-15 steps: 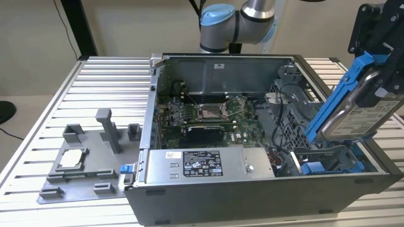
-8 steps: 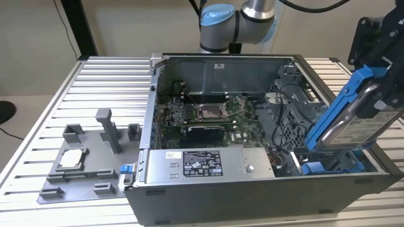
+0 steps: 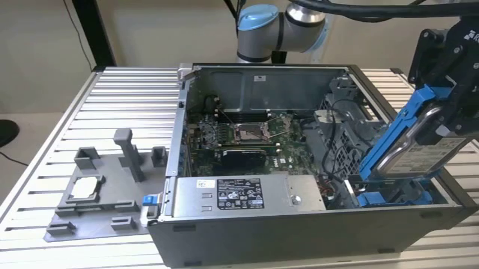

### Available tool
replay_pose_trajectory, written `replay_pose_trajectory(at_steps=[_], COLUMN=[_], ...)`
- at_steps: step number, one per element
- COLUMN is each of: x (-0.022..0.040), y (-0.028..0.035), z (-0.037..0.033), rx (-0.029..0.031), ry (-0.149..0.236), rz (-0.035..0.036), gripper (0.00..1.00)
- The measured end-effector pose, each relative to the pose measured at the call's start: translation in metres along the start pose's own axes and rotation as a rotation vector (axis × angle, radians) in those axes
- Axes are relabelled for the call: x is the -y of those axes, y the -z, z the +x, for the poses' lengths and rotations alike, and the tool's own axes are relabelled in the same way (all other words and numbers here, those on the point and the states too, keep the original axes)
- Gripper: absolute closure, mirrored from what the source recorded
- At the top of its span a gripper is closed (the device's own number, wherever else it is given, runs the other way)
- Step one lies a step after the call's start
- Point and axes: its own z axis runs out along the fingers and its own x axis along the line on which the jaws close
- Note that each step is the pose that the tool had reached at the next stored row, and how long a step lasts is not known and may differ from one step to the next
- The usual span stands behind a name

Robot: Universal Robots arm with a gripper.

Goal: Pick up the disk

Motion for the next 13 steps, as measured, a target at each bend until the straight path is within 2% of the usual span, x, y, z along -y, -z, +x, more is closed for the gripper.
replay_pose_trajectory(at_steps=[4,6,8,13], x=[-0.0001,-0.0001,-0.0002,0.0010], y=[-0.0037,-0.0066,-0.0098,-0.0142], z=[0.0002,0.0005,0.0007,0.0010], rx=[0.0190,0.0254,0.0283,0.0288], ry=[-0.005,-0.005,-0.005,-0.005], rz=[0.0002,0.0001,0.0002,0.0005], gripper=[1.00,1.00,1.00,1.00])
